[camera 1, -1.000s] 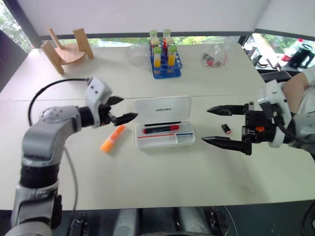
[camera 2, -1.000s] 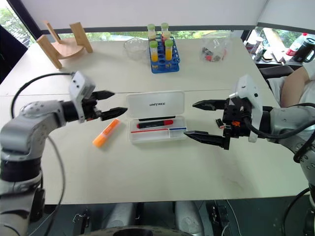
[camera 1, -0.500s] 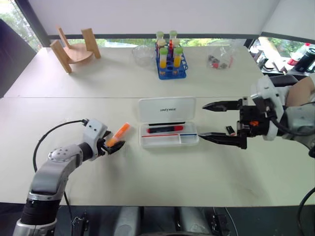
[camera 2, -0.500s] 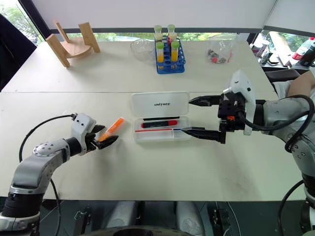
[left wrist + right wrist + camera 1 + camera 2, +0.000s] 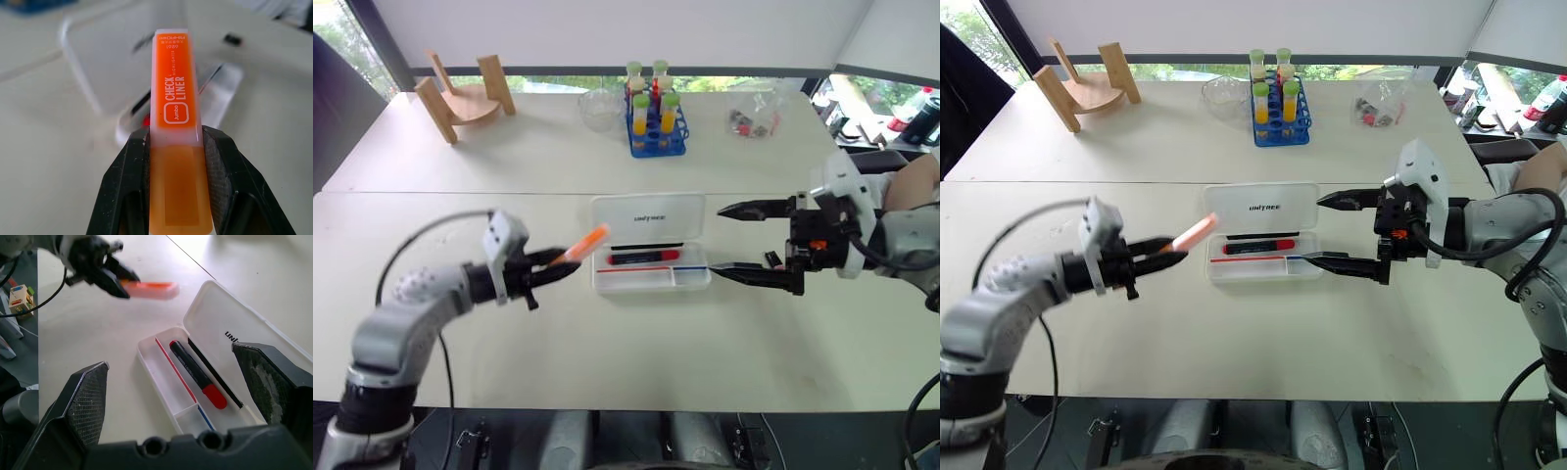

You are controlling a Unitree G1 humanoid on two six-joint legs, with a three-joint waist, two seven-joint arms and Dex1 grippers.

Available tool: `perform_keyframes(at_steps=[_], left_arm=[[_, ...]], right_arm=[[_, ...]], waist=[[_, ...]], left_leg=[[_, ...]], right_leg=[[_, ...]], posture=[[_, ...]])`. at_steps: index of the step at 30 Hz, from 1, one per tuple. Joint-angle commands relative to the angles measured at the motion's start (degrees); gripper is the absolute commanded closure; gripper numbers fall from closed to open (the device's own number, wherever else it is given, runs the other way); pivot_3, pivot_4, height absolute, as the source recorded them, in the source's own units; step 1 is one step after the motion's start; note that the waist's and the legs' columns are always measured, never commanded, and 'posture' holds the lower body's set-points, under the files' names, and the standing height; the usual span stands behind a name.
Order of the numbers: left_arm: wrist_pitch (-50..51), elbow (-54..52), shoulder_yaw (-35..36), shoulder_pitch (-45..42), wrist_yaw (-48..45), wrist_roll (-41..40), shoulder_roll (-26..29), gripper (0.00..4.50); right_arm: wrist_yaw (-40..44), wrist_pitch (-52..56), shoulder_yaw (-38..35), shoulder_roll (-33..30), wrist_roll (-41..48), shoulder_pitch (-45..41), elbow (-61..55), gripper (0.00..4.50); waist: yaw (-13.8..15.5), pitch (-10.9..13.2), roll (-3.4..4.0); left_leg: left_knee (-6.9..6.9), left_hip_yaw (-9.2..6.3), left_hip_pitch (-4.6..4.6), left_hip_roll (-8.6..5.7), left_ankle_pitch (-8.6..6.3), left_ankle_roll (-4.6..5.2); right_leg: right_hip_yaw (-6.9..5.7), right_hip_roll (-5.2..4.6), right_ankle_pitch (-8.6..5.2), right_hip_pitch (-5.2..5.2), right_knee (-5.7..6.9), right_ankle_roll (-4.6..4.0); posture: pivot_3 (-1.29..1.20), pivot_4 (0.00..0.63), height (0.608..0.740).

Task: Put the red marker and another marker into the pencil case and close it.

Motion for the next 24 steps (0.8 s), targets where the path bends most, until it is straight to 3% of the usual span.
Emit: perform_keyframes(at_steps=[1, 8, 14, 21, 22, 24], left_arm=[[-2.4, 0.8, -6.9, -4.4, -6.0, 1.4, 2.1, 3.61], [-16.8, 17.3, -24.5, -14.8, -11.3, 17.2, -2.3, 3.61], [-25.0, 27.4, -29.2, -18.8, -12.7, 24.6, -5.9, 3.61], [-27.4, 30.6, -29.1, -19.9, -13.6, 27.3, -7.4, 0.32], [-27.2, 30.7, -29.0, -19.9, -13.8, 27.4, -7.4, 0.05], [-25.4, 29.6, -28.0, -19.7, -14.1, 26.4, -7.4, 0.05]], right_arm=[[0.1, -1.1, -1.6, -0.5, -0.3, -0.7, -0.2, 0.00], [-1.0, -0.4, -2.8, -0.6, 0.1, 0.4, -1.5, 0.00], [-2.5, 1.0, -5.2, -0.9, 1.4, 2.5, -3.7, 0.00], [-3.5, 1.6, -6.4, -1.0, 2.0, 3.9, -4.8, 0.00], [-3.6, 1.6, -6.3, -1.0, 2.1, 3.9, -4.8, 0.00], [-3.6, 1.4, -6.1, -0.9, 1.9, 3.9, -4.5, 0.00]], waist=[[-0.3, 0.0, 0.04], [-0.2, 0.0, 0.03], [-0.1, 0.0, 0.02], [-0.1, 0.0, 0.02], [-0.1, 0.0, 0.02], [-0.2, 0.0, 0.02]], left_leg=[[-0.01, 0.02, 0.01, -0.02, 0.00, 0.00], [-0.04, 0.05, -0.01, 0.00, 0.00, 0.01], [-0.04, 0.02, -0.08, 0.01, 0.00, 0.02], [-0.03, 0.01, -0.08, 0.01, 0.00, 0.02], [-0.03, 0.01, -0.08, 0.01, 0.00, 0.02], [-0.02, 0.01, -0.08, 0.01, 0.00, 0.02]], right_leg=[[0.02, 0.01, 0.00, -0.01, 0.00, 0.00], [0.08, 0.17, -0.01, -0.07, -0.03, 0.00], [0.09, 0.20, -0.01, -0.15, -0.02, -0.01], [0.09, 0.19, -0.01, -0.14, -0.01, 0.00], [0.09, 0.19, -0.01, -0.14, -0.01, 0.00], [0.09, 0.19, -0.01, -0.13, -0.01, 0.00]], posture=[[0.00, 0.150, 0.740], [0.00, 0.150, 0.740], [0.00, 0.150, 0.740], [0.00, 0.150, 0.740], [0.00, 0.150, 0.740], [0.00, 0.150, 0.740]])
